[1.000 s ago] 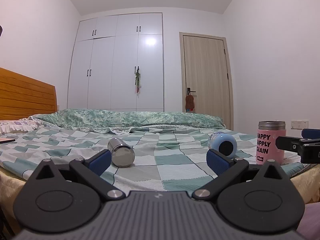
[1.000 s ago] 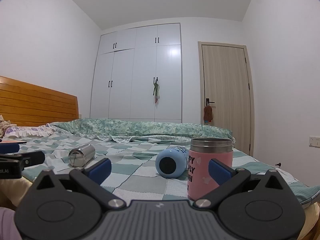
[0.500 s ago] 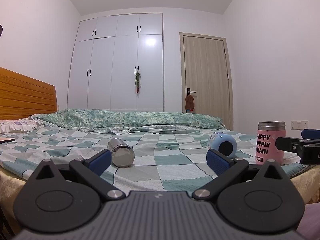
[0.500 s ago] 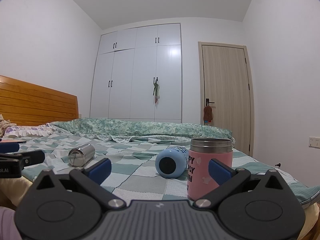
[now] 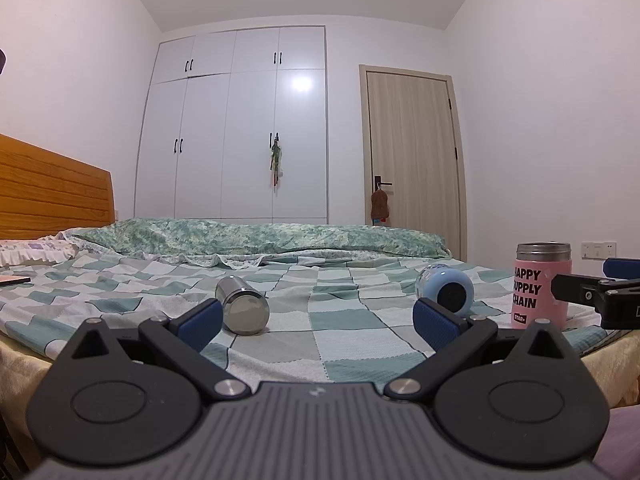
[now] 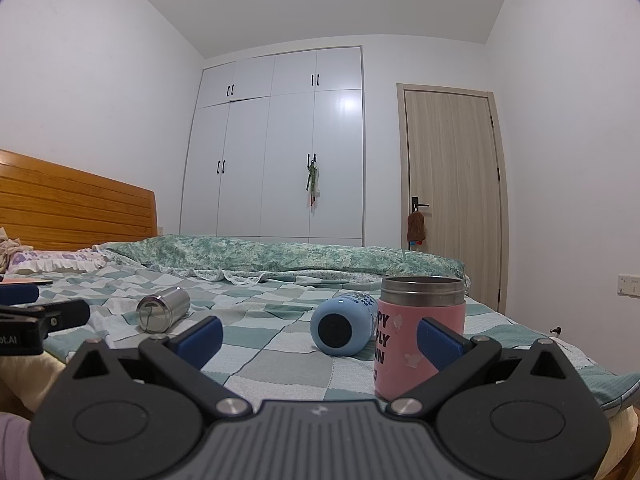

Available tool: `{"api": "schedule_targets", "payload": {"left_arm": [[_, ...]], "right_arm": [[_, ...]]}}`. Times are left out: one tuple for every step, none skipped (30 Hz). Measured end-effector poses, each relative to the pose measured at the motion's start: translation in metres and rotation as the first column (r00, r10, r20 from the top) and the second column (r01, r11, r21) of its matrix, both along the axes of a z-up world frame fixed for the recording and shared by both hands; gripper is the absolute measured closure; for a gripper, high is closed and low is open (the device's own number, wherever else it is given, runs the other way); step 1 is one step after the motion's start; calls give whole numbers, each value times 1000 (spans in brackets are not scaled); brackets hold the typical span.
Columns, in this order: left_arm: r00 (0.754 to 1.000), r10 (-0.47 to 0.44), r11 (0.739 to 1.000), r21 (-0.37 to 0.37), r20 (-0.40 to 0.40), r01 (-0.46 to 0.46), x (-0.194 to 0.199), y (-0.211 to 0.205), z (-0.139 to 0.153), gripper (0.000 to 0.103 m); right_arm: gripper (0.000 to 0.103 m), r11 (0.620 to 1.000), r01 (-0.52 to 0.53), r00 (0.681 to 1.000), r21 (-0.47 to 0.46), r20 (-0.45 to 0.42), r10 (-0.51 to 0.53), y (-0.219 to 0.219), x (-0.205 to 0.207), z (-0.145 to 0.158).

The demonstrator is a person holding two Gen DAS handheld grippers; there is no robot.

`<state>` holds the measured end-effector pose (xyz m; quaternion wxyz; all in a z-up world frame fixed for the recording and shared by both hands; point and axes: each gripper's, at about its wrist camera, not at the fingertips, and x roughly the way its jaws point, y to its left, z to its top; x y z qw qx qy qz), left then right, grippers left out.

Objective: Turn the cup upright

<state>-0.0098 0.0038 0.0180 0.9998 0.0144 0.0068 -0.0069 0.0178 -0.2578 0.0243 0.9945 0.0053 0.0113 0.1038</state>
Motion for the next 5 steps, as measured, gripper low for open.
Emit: {"api": "schedule_targets", "payload": {"left_arm": [[1000, -3, 1000, -2, 0, 3, 0, 0, 0, 0], [1000, -5, 1000, -3, 2, 5, 0, 1, 0, 0], [1000, -6, 1000, -5, 4, 6, -1, 1, 0, 0], [1000, -7, 1000, -6, 4, 7, -1, 1, 0, 0], [1000, -8, 1000, -6, 2, 8, -1, 2, 0, 0]], "right_arm": [[0, 1000, 0, 1000, 0, 1, 0, 0, 0, 0], [0, 1000, 0, 1000, 0, 1, 0, 0, 0, 0], [0, 1000, 0, 1000, 0, 0, 0, 0, 0, 0], [0, 1000, 0, 1000, 0, 0, 0, 0, 0, 0], [0, 1000, 0, 1000, 0, 0, 0, 0, 0, 0]]}}
